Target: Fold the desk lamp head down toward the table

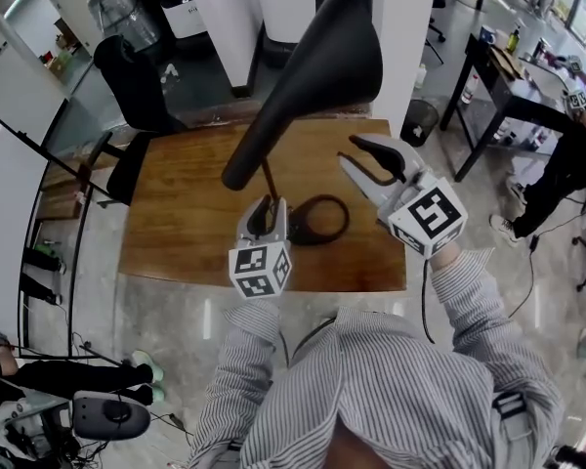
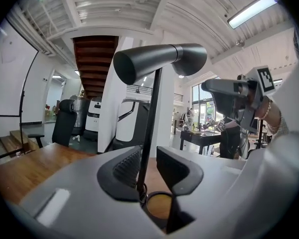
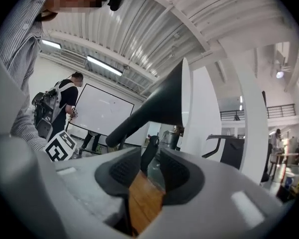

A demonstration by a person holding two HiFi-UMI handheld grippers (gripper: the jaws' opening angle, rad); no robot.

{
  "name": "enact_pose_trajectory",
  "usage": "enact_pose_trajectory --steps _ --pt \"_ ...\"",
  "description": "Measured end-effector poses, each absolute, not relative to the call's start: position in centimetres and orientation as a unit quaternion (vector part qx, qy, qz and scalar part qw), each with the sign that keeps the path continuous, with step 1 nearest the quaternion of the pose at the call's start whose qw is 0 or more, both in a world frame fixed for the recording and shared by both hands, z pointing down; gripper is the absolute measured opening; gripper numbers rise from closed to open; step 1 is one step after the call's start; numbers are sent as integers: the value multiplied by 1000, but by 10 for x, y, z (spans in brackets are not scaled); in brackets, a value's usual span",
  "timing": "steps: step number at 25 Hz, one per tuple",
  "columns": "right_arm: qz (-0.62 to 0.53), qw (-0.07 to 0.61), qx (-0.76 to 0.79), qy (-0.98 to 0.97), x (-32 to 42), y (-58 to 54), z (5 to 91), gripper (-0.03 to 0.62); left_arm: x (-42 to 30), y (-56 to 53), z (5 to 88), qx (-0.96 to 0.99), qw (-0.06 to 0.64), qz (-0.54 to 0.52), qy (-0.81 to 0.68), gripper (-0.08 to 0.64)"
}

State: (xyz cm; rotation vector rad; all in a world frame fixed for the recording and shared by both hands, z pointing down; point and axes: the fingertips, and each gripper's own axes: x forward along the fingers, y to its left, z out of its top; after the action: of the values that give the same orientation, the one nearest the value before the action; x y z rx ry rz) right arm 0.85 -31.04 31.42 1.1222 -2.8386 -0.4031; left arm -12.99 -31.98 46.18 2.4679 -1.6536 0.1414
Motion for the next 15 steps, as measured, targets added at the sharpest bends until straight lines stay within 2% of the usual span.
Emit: enact_pose_trajectory --steps 7,13,15 --pt "-216 37 386 -896 31 -331 258 118 -125 -333 461 832 82 59 -546 100" --pt "-272 62 377 -883 29 -324 247 118 -119 -339 462 832 87 64 -545 98" --pt "-278 61 380 -880 28 -323 245 94 -121 -338 462 830 88 64 -547 97"
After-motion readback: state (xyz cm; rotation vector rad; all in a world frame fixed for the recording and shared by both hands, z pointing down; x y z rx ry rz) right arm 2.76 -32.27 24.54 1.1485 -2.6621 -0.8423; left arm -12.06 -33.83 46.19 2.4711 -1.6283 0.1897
